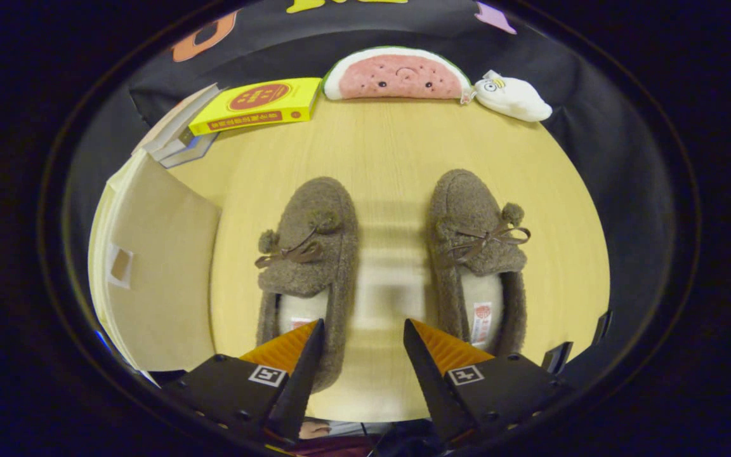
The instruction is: Open the storage box then place both shoes into the box .Put the left shoe in first, then the right shoe, with the right side of both shoes facing outward in a uniform manner.
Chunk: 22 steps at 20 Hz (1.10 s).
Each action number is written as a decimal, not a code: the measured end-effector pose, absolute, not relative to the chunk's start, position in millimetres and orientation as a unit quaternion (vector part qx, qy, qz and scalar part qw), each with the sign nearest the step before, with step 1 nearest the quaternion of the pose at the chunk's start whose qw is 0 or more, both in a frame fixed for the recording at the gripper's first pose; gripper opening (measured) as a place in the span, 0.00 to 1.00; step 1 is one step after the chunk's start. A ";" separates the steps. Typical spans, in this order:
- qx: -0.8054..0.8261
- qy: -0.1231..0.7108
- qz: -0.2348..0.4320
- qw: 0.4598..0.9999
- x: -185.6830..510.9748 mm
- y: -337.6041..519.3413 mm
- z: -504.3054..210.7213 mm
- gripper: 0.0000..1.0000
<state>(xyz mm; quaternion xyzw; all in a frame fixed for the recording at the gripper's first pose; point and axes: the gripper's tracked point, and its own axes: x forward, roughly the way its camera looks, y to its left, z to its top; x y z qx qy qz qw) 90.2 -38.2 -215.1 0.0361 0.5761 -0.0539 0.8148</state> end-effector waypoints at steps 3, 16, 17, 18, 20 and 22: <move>0.026 0.590 -0.049 0.806 93.0 -30.4 -222.2 0.48; 0.027 0.599 -0.002 0.800 92.2 -13.6 -215.4 0.01; 0.030 0.599 0.001 0.800 88.7 -13.0 -210.8 0.01; 0.032 0.599 0.003 0.800 86.2 -11.6 -205.4 0.01; 0.032 0.596 0.006 0.802 78.8 -9.7 -190.8 0.00; 0.039 0.589 0.015 0.807 72.7 -3.3 -170.5 0.00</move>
